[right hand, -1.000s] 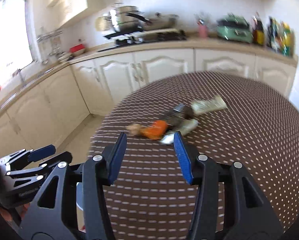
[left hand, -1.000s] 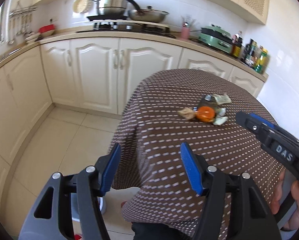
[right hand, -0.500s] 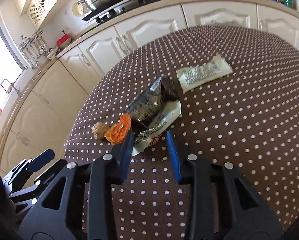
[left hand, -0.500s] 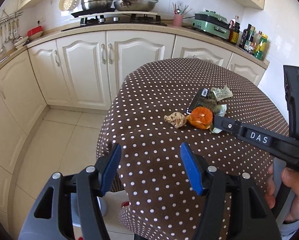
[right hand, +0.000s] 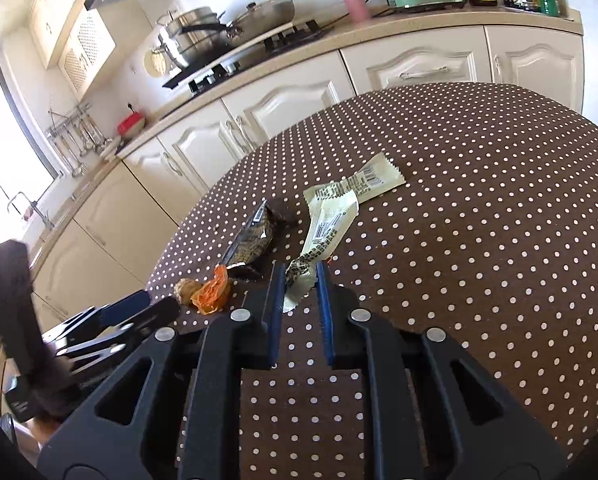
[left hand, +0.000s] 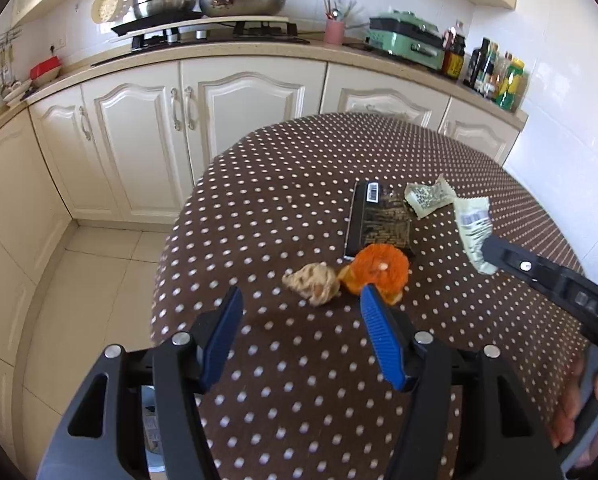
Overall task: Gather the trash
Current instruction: 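Grasp the white wrapper strip with the right tool while the left tool grasps the brown scrap, then carry the white wrapper and brown scrap over the bucket and open both tools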
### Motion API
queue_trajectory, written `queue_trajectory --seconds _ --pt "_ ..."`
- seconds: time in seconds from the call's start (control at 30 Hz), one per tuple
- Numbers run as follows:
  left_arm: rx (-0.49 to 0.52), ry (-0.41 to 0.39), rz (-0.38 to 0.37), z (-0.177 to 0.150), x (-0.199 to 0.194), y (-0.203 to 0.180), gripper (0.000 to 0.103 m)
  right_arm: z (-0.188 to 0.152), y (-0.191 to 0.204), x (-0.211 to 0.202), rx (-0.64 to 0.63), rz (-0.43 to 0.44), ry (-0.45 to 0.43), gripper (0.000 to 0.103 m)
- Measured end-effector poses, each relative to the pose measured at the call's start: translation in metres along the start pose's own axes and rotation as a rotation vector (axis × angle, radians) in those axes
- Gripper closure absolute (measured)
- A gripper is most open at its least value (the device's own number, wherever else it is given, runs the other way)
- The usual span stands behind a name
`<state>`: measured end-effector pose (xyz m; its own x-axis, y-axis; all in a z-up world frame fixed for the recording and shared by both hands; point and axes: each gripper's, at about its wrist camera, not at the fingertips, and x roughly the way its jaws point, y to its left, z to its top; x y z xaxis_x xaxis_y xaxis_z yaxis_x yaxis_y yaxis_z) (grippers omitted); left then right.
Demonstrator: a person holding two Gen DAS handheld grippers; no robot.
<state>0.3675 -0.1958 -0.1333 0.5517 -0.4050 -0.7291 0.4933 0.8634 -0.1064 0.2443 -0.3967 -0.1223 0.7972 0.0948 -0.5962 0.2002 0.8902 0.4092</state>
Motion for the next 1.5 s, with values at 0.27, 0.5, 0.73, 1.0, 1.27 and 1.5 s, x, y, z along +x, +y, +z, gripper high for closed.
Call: queue_trajectory --seconds 0.27,0.5,0.73,1.0,1.27,1.5 --pt "0.03 0.03 0.018 0.009 0.023 -0.008 0.072 0.001 0.004 0.001 -0.014 0.031 -0.008 0.087" --pt "0.002 -0.018 -0.029 0.004 0.006 0.001 0.073 0.003 0.022 -0.007 -0.063 0.017 -0.055 0.087" --pt "-0.054 -0.093 -0.041 -0.01 -0.036 0.032 0.073 -0.002 0.061 -0.014 -0.118 0.067 -0.062 0.087" --pt "-0.153 -0.128 0.009 -0.047 -0.077 0.108 0.073 -0.032 0.152 0.016 -0.241 0.174 0.015 0.087" --pt "-0.342 -0.026 0.114 -0.125 -0.07 0.224 0.073 -0.101 0.249 0.086 -0.357 0.261 0.186 0.087" --pt "-0.536 0.136 0.207 -0.215 -0.033 0.32 0.073 -0.184 0.301 0.175 -0.421 0.267 0.4 0.087"
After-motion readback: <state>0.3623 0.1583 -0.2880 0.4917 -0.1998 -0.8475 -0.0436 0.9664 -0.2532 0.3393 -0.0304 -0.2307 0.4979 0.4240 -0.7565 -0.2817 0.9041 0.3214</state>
